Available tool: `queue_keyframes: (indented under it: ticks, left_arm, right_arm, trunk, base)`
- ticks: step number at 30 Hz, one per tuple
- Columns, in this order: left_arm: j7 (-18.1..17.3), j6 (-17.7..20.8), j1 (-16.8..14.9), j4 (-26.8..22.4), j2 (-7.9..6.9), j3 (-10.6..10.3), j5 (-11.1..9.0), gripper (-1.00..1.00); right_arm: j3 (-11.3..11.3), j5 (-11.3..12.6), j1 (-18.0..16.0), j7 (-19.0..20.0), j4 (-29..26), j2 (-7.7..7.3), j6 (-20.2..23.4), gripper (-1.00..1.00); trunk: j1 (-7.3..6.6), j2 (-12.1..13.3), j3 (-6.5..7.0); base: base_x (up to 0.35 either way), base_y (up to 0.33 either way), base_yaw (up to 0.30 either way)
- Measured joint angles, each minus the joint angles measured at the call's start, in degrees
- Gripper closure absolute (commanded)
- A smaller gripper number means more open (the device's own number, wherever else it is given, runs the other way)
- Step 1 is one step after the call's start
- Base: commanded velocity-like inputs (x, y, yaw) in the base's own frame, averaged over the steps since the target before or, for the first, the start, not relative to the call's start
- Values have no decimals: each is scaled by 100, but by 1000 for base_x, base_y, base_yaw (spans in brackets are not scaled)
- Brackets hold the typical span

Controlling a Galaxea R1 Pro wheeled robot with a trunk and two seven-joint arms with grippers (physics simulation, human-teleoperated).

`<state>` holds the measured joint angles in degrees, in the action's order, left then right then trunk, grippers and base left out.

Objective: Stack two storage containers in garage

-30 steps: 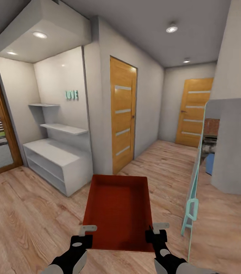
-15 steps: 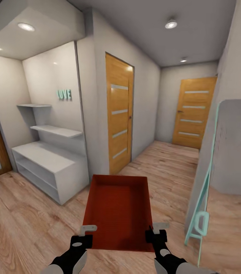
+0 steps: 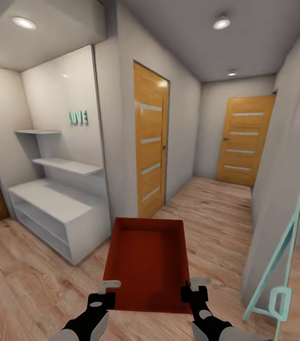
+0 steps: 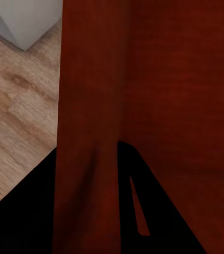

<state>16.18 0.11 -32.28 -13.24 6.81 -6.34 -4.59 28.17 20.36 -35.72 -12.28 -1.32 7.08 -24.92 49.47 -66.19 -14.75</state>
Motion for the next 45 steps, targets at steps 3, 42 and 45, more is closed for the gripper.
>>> queue_keyframes:
  ticks: [3,42,45]
  left_arm:
    - [0,0,0,-7,0,-1,2,100]
    - [1,0,0,-17,0,-6,7,100]
    - [1,0,0,-14,0,-5,6,100]
  right_arm:
    - [-2,1,-1,-1,-1,0,-7,100]
    - [-1,4,0,-6,-2,0,-18,100]
    - [-2,6,0,-3,-1,0,-17,100]
  trunk:
    - [0,0,0]
    - [0,0,0]
    - [0,0,0]
  base:
    - [319,185,-247]
    - [317,185,-284]
    - [317,185,-285]
